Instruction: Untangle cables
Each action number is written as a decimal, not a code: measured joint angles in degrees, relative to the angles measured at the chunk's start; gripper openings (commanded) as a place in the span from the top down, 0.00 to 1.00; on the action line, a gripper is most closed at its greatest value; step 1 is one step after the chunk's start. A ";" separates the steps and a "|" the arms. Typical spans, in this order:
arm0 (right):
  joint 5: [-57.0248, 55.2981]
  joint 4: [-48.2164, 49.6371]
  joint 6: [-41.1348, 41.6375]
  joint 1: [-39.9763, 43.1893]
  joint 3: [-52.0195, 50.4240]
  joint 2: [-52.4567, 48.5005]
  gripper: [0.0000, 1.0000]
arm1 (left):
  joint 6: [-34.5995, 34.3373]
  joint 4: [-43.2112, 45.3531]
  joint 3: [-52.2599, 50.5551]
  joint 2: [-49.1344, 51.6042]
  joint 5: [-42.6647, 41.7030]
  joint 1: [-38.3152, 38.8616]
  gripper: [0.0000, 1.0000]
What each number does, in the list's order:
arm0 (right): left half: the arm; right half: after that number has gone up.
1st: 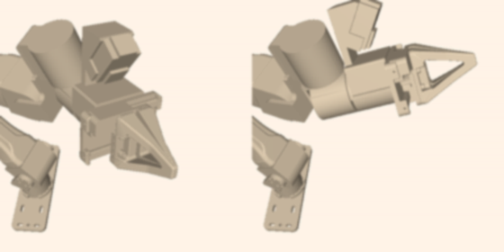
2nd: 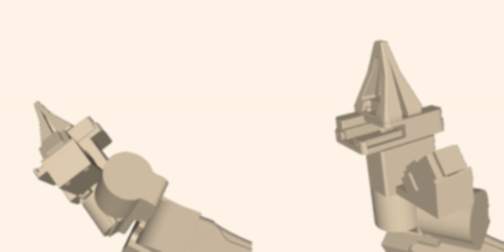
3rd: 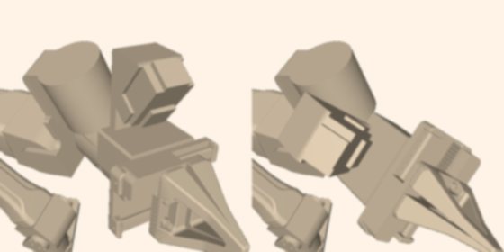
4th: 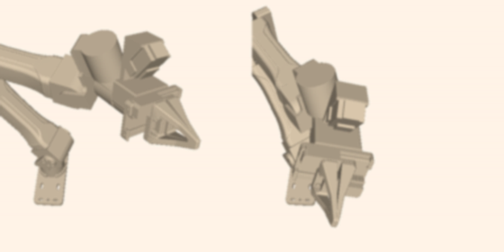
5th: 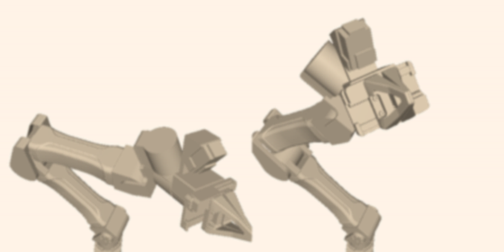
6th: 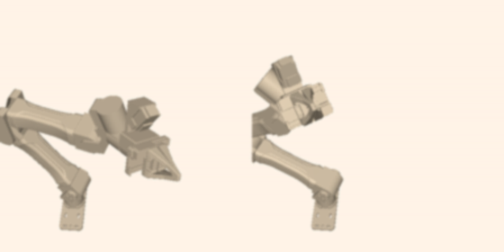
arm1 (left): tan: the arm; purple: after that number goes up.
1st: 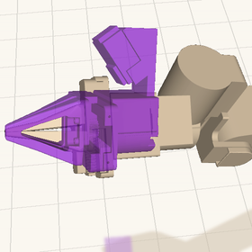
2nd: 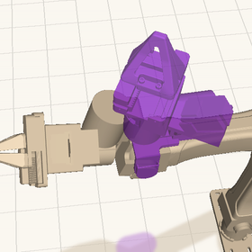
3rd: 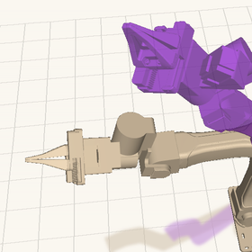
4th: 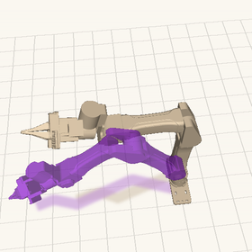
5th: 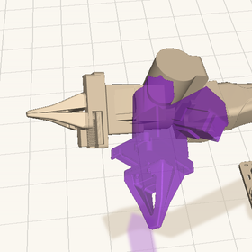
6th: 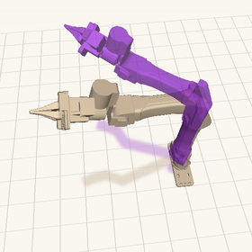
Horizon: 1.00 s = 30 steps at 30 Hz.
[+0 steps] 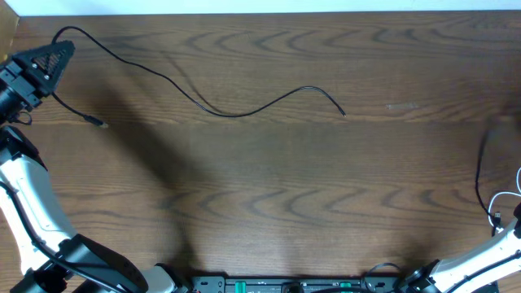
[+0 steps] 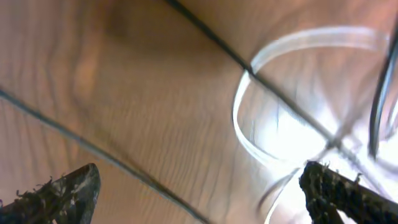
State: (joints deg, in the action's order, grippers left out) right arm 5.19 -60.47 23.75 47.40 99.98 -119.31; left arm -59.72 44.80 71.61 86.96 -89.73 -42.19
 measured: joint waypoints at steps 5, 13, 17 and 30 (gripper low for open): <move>0.15 -10.97 20.44 0.07 -0.02 0.00 0.01 | 0.00 0.00 0.00 0.00 0.00 0.00 0.93; 3.10 -16.24 31.08 -1.18 -0.04 0.00 0.01 | 0.02 0.00 0.00 0.00 0.00 0.00 0.93; 5.55 -17.79 30.71 -4.63 -0.04 0.00 0.30 | 0.00 0.00 0.00 0.00 0.00 0.00 0.92; -15.30 -17.86 26.86 -21.70 -1.07 0.00 0.99 | 0.02 0.00 0.00 0.00 0.00 0.00 0.92</move>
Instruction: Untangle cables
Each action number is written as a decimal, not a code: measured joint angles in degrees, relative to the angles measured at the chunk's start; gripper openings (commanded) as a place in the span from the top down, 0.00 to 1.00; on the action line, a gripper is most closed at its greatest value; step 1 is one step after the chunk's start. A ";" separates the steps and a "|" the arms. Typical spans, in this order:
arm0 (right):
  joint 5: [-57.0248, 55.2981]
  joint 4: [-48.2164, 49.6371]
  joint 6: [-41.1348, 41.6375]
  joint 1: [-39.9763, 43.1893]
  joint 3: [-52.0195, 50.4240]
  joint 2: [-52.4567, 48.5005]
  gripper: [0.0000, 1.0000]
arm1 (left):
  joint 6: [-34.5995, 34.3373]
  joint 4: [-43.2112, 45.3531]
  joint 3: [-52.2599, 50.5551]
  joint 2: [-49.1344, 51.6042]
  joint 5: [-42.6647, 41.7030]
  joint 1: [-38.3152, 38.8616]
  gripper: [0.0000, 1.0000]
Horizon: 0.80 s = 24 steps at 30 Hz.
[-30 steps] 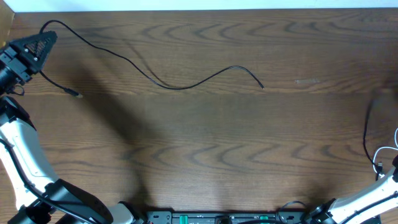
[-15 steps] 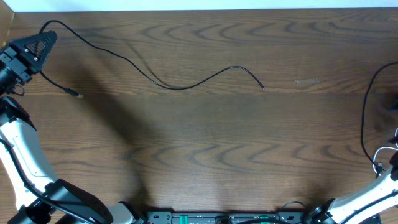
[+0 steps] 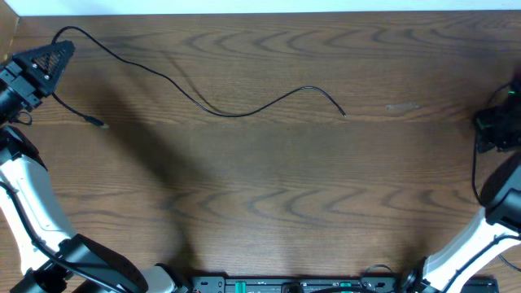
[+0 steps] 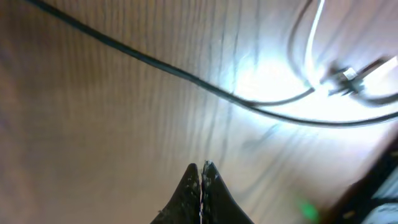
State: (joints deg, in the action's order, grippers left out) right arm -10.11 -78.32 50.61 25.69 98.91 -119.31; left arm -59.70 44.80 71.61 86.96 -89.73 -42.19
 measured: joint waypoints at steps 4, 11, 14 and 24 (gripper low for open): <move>-4.15 -0.57 0.96 -4.96 -3.04 0.00 0.98 | -0.02 0.00 0.00 0.00 0.00 0.00 0.92; -4.96 0.94 10.14 -13.51 -14.45 0.00 0.99 | -0.02 -0.02 -0.02 0.00 -0.02 0.00 0.93; -5.44 3.15 11.47 -15.89 -17.88 0.00 0.99 | -0.02 0.00 0.00 0.00 0.00 0.00 0.93; -10.80 11.13 15.10 -21.42 -28.35 1.11 0.99 | 0.04 0.00 -0.02 0.00 0.02 1.92 0.93</move>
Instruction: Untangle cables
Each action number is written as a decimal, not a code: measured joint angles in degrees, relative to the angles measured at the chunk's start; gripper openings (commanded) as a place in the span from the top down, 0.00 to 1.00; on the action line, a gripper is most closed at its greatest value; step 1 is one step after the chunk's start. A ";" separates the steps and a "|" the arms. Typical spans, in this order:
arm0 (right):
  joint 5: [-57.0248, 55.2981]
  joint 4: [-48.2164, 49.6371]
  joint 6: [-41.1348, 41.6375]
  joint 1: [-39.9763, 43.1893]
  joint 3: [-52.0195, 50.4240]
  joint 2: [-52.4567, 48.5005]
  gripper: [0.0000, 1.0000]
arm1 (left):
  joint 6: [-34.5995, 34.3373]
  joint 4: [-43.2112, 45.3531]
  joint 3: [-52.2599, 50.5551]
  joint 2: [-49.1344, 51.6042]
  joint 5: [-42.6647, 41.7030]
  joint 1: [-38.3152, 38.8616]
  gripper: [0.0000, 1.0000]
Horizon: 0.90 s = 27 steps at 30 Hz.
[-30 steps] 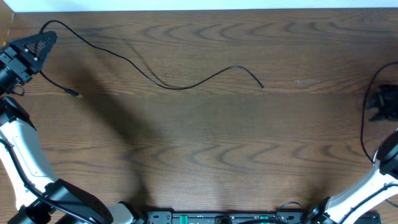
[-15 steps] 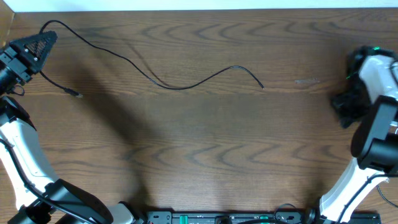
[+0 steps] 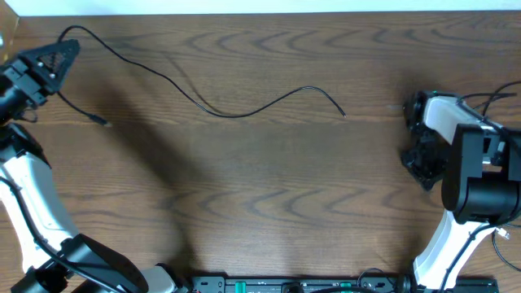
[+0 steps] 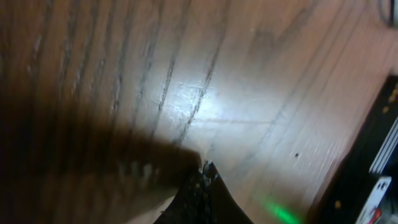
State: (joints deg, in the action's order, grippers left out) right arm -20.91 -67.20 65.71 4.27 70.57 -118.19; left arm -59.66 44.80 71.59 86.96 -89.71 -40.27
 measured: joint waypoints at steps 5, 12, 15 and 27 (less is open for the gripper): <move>-3.32 3.61 0.28 -1.99 -4.15 2.19 0.99 | 0.61 0.00 0.00 0.00 -0.02 4.85 0.92; -5.62 8.83 0.68 -2.38 -9.42 5.51 0.99 | 2.54 0.00 -0.07 0.00 0.00 12.90 0.93; -7.80 10.75 0.90 -2.36 -11.06 6.19 0.99 | 4.63 0.09 -1.95 0.00 0.09 16.55 0.93; -16.76 13.33 1.31 3.23 -13.79 5.29 0.99 | 11.54 -0.02 -9.09 4.48 1.79 25.31 0.93</move>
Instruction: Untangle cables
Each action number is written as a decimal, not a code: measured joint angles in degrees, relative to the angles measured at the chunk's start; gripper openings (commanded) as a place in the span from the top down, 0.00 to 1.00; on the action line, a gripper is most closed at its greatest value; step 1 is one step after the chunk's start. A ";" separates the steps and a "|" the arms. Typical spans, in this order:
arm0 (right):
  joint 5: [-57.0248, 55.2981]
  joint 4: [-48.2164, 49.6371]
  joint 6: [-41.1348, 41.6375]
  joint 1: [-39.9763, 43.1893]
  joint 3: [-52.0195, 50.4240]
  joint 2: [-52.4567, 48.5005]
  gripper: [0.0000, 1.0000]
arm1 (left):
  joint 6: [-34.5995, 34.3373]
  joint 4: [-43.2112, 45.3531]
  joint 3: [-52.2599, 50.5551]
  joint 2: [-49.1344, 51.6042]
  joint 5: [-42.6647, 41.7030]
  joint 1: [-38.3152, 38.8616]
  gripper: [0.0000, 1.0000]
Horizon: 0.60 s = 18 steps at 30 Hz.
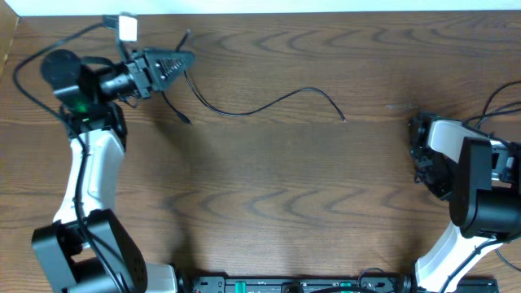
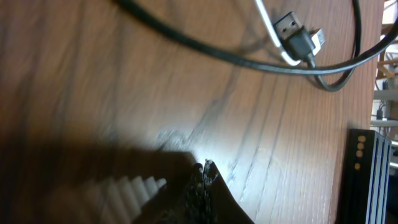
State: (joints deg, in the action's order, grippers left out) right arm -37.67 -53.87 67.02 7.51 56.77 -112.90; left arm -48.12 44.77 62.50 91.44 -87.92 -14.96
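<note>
A thin black cable curves across the far half of the table, its right tip near the middle. Its left part bends up at my left gripper, which looks shut on it; a short free end hangs below. My right gripper is shut with nothing between its fingers, low over bare wood. Beyond it lie a thicker black cable and a black USB plug crossing a white cable. In the overhead view the right gripper sits at the right side.
More cable loops lie at the table's right edge. A black device edge shows at the right of the wrist view. The wooden table spreads between the arms.
My left gripper has gone from the far left edge to a spot further right, and the thin cable's loop and free end have shifted right with it. The right wrist now sees the thicker cable and plug.
My right gripper was open over white and black cables at the right edge. Then it was shut there, with nothing seen in it. Later it stood further in over bare wood. The left gripper stayed at the far left until now, when it has shifted right with the cable.
</note>
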 measured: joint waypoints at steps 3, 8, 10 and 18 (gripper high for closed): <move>-0.85 0.79 0.00 1.92 -0.17 -0.07 0.99 | 1.20 -0.02 -1.60 1.27 1.07 1.33 0.93; -2.80 3.17 0.02 6.19 -0.33 -0.09 0.99 | 3.43 -1.79 -2.84 2.54 2.71 3.30 0.93; -4.04 5.01 -0.02 8.17 -0.50 -0.07 0.99 | 4.33 -3.06 -2.86 2.64 3.21 4.04 0.93; -9.42 22.36 -11.78 15.10 -1.29 0.07 0.99 | 12.92 -18.32 -2.89 2.64 10.93 8.98 0.92</move>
State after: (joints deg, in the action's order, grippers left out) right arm -47.09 -31.51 55.24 22.61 55.48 -112.84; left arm -35.20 26.46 59.61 94.08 -76.99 -5.98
